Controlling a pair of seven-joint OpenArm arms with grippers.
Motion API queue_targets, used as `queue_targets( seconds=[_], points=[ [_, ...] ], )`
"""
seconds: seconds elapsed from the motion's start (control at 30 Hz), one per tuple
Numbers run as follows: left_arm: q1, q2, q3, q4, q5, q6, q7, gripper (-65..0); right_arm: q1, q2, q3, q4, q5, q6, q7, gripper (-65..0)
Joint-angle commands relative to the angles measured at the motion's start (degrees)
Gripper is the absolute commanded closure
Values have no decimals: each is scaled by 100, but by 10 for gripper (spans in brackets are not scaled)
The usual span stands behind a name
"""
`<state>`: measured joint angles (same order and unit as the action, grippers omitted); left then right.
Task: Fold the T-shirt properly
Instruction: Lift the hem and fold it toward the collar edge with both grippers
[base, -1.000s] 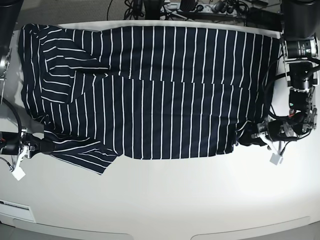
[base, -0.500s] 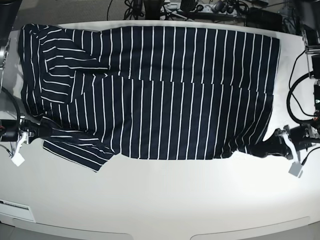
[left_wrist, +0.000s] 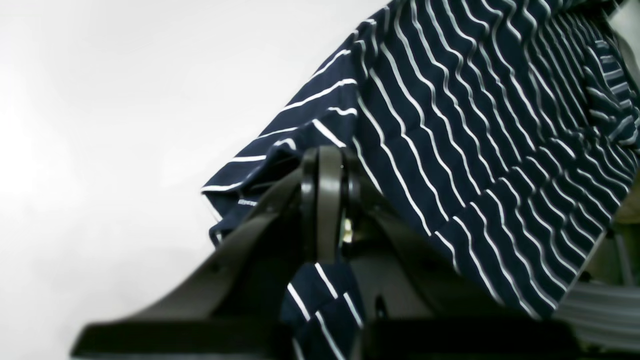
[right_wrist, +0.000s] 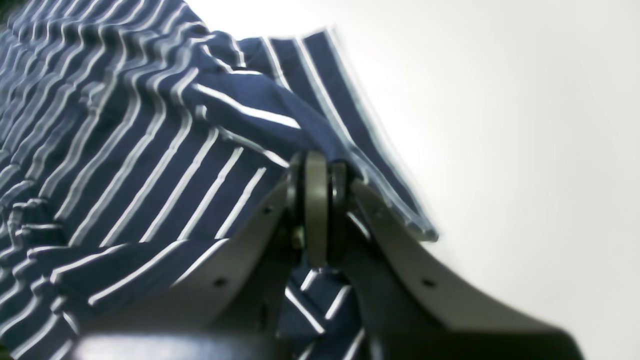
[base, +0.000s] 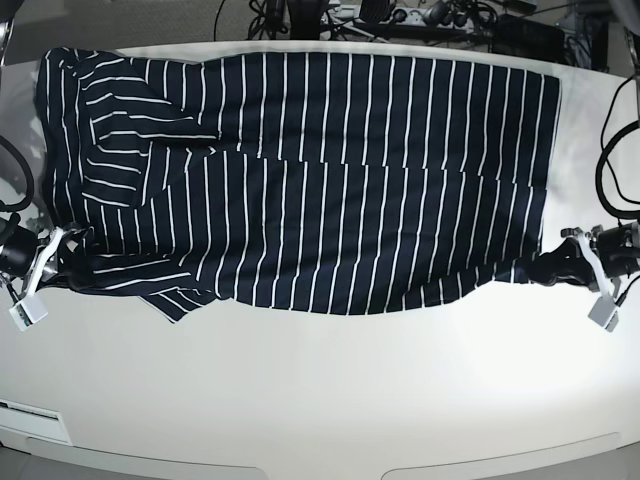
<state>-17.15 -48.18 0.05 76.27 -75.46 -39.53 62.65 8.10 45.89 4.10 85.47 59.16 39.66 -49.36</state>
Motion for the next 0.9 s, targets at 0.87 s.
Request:
queue_targets(
  seconds=[0.87],
  points=[
    [601, -1816, -61, 1185, -954, -47, 1189, 0, -1366, 828, 911, 977, 1021, 34, -879, 0]
  ],
)
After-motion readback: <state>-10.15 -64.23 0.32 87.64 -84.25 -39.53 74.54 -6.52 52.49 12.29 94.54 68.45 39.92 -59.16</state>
